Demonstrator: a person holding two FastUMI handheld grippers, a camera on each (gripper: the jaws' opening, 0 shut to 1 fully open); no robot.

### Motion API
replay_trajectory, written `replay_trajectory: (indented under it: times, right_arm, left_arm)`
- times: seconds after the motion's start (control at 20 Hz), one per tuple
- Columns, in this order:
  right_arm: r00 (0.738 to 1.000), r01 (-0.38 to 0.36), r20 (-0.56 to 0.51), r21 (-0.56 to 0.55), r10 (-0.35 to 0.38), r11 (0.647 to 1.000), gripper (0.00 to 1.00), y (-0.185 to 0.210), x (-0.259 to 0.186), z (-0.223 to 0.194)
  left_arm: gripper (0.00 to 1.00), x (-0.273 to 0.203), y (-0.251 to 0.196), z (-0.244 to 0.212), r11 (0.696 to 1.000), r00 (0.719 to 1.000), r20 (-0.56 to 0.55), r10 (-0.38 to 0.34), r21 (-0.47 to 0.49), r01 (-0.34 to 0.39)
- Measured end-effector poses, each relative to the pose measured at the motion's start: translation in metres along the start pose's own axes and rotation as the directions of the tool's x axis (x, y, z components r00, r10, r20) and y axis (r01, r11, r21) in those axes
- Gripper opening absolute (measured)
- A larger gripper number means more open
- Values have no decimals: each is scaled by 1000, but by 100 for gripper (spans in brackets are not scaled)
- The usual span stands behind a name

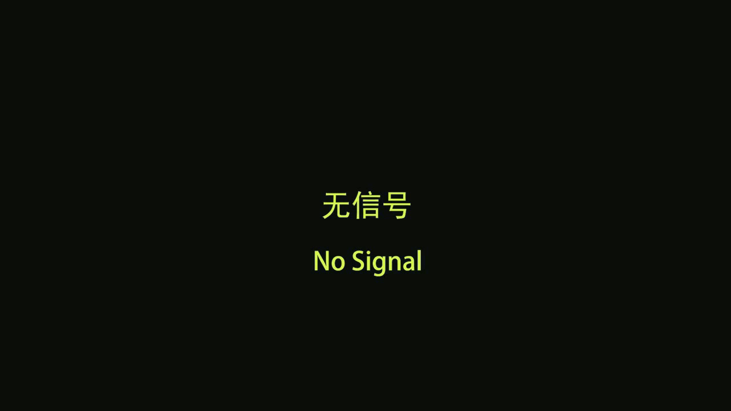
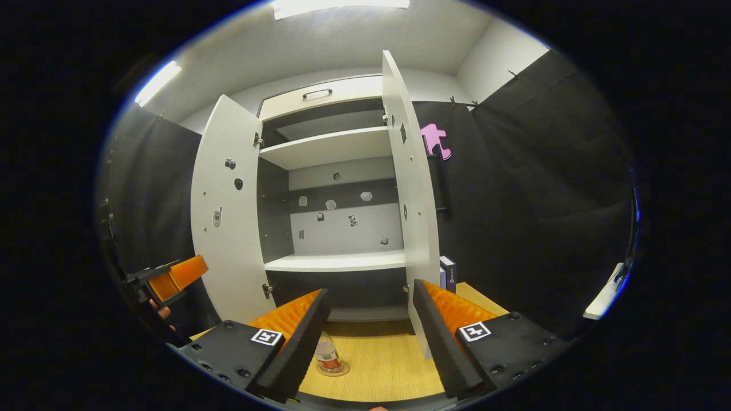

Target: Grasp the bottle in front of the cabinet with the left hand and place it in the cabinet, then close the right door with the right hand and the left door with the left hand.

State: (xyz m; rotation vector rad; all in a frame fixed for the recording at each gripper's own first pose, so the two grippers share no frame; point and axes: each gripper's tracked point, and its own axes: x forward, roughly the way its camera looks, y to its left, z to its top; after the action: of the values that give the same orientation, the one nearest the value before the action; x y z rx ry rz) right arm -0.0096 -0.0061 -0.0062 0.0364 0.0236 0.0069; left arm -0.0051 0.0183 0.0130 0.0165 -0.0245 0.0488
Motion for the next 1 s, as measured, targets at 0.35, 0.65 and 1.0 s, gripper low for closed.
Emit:
replay_trajectory:
  times: [0.35,0.65,1.0]
  right_arm:
    - [995,94,23,-11,-93,996,96,-26,-4,6]
    - [972,236,29,-20,-235,972,96,-58,-15,9]
    - [940,339,-28,-28,-340,940,96,-81,-25,-9]
  left_arm:
    - [94,46,-64,-34,983,984,-26,-178,-53,176]
    - [94,83,-113,-119,958,954,-96,-283,-70,277]
    - [95,101,-104,-247,971,948,-217,-232,1,238]
